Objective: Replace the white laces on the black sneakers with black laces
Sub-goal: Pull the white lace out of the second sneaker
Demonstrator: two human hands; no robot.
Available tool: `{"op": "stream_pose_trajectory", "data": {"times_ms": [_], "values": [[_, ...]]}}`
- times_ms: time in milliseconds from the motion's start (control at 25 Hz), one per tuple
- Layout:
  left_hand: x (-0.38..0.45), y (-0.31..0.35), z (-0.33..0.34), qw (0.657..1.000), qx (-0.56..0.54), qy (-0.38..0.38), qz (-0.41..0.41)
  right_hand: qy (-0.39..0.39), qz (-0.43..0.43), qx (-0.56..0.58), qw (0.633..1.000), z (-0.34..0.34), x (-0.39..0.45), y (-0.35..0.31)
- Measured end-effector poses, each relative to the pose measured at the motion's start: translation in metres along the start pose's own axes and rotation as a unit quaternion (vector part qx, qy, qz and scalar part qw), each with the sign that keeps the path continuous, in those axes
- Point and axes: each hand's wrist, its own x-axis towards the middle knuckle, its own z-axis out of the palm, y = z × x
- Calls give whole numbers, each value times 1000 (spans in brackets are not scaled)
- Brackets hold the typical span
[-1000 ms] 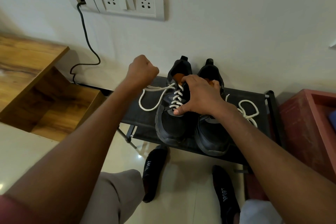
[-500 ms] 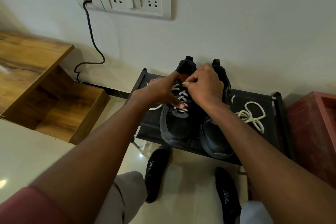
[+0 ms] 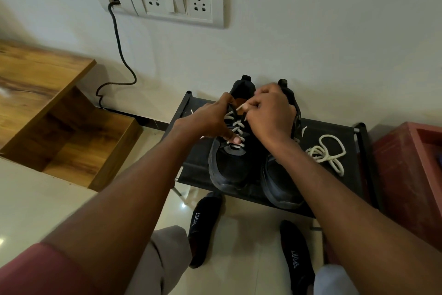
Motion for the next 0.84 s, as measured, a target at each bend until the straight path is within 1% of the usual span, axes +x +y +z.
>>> {"op": "stream_pose_trajectory", "data": {"times_ms": [40,80,120,160,200,240,280,320,360,400,440,480,520,560,600,640,680,720,760,840], "values": [[0,0,0,1000,1,0,0,58,56,49,996,-3,-4,-2],[0,0,-1,1000,3,0,0,101,94,78,987,-4,-9,-3],[0,1,-1,1000,6,-1,-2,127,88,58,986,-5,-13,-3],[1,2,-1,1000,9,-3,-4,127,45,1,991,-3,-16,-3],[2,2,-1,1000,10,-5,-6,93,-19,-59,994,-1,-16,-2],[3,2,-1,1000,11,-6,-8,40,-78,-102,991,2,-13,-1],[3,1,0,1000,12,-6,-9,-18,-112,-126,985,6,-9,1],[3,1,0,1000,13,-7,-9,-69,-124,-138,980,7,-5,1],[3,1,1,1000,14,-8,-9,-98,-114,-134,980,10,-2,2],[2,1,1,1000,14,-7,-8,-96,-96,-109,985,11,0,2],[2,1,2,1000,10,-6,-6,-61,-72,-69,993,9,1,0],[1,0,1,1000,5,-5,-6,8,-40,-7,999,5,3,-2],[0,0,0,1000,0,-4,-6,99,-8,71,992,-2,7,-4],[-1,0,-1,1000,-2,-4,-6,176,4,143,974,-7,9,-6],[-2,0,-2,1000,-4,-6,-6,213,-10,179,960,-11,10,-8],[-2,0,-3,1000,-6,-9,-7,209,-45,162,963,-11,9,-9],[-3,0,-3,1000,-7,-10,-8,175,-84,103,976,-9,5,-10],[-3,2,-3,1000,-5,-11,-10,125,-118,27,985,-6,1,-10],[-3,2,-3,1000,-3,-12,-11,72,-143,-41,986,-2,-1,-9],[-3,2,-3,1000,-2,-15,-13,-20,-160,-130,978,2,0,-5]]}}
